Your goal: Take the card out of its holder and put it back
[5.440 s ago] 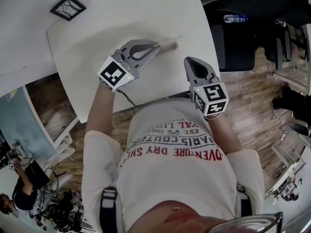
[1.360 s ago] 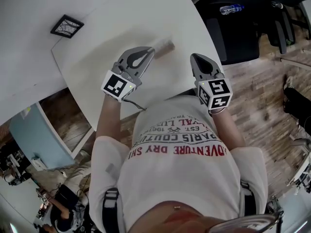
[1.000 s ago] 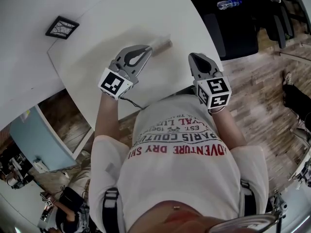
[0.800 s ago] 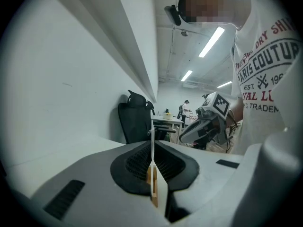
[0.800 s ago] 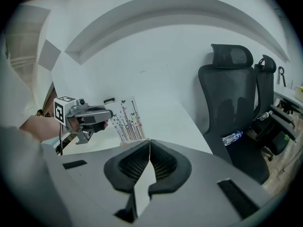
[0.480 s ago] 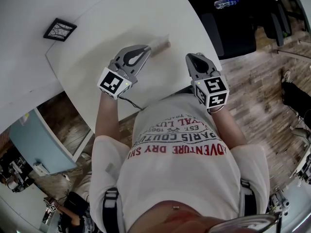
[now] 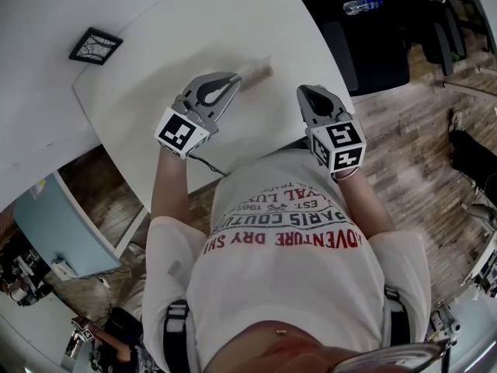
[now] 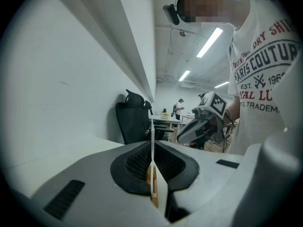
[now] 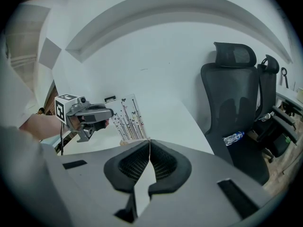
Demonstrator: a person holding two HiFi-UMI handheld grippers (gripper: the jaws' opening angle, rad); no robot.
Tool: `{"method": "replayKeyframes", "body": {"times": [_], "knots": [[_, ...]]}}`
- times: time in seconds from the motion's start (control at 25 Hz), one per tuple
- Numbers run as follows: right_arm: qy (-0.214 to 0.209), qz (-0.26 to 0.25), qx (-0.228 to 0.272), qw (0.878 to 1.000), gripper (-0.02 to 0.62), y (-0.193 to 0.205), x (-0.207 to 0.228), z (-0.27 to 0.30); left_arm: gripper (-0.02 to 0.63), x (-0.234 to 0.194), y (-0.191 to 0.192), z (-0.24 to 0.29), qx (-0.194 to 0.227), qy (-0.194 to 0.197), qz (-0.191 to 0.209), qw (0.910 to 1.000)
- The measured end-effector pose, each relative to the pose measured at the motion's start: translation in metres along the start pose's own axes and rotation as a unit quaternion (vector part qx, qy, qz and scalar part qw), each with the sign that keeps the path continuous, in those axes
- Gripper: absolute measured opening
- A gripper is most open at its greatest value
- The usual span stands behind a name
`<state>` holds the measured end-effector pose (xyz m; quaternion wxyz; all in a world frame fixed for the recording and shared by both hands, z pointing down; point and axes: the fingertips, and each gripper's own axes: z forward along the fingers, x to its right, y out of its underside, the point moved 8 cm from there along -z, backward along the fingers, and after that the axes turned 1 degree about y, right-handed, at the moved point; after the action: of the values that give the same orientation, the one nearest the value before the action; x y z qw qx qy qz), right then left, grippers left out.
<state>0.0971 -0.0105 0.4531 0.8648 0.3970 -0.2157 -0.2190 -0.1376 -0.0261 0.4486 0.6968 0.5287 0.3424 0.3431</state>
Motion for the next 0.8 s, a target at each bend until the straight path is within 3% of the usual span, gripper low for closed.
{"method": "replayKeyframes", "body": {"times": [0.48,0.8], "knots": [[-0.001,-0.002,-0.004,1.0,0.026,-0.002,0.003,0.004,0.035,0.001,0.003,0.002,-0.02,0.011,0.019,0.9996],[0.001,-0.002,-0.006,1.0,0.026,-0.003,0.006,0.003,0.035,-0.003,0.011,0.002,-0.02,0.006,-0.003,0.9998]]}}
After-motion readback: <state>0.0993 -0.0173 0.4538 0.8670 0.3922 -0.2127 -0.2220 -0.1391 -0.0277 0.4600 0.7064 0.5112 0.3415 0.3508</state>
